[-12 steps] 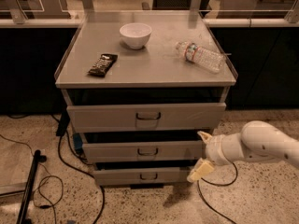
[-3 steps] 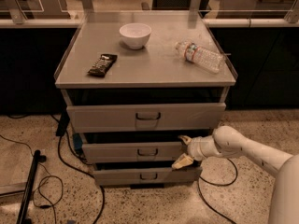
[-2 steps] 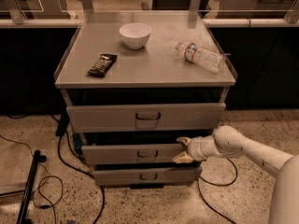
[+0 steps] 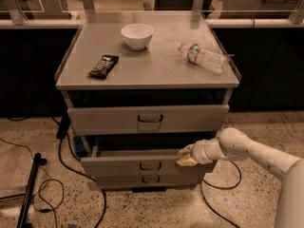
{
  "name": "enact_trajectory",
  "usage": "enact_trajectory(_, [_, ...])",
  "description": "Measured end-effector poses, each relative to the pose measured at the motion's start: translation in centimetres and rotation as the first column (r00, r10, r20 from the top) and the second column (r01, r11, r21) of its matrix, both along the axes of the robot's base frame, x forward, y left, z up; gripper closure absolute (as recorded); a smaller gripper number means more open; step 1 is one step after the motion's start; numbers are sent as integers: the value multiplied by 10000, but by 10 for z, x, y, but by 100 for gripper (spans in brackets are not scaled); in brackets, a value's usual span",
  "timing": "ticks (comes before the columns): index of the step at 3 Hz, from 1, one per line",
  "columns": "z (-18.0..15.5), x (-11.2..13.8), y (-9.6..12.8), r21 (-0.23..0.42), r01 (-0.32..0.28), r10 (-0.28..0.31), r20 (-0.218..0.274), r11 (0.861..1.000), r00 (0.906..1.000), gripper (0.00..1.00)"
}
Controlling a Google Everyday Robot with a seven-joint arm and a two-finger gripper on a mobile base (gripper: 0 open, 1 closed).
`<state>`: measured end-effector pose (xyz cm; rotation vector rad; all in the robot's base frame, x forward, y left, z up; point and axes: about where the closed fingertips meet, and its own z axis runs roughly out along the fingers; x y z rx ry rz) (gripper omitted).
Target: Open middle drawer
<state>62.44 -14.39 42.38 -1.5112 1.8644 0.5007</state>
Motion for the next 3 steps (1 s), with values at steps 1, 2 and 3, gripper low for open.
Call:
enact_trajectory(1, [-1,-6,-2,41,-1,1,-33,10000,10000,100])
enact_trajectory(2, [-2,-20,-6,143,-2,4,-115,9999,9999,100])
enact_trajectory(3, [11,-22,-7,217,61,-66,245,9997,9997,100])
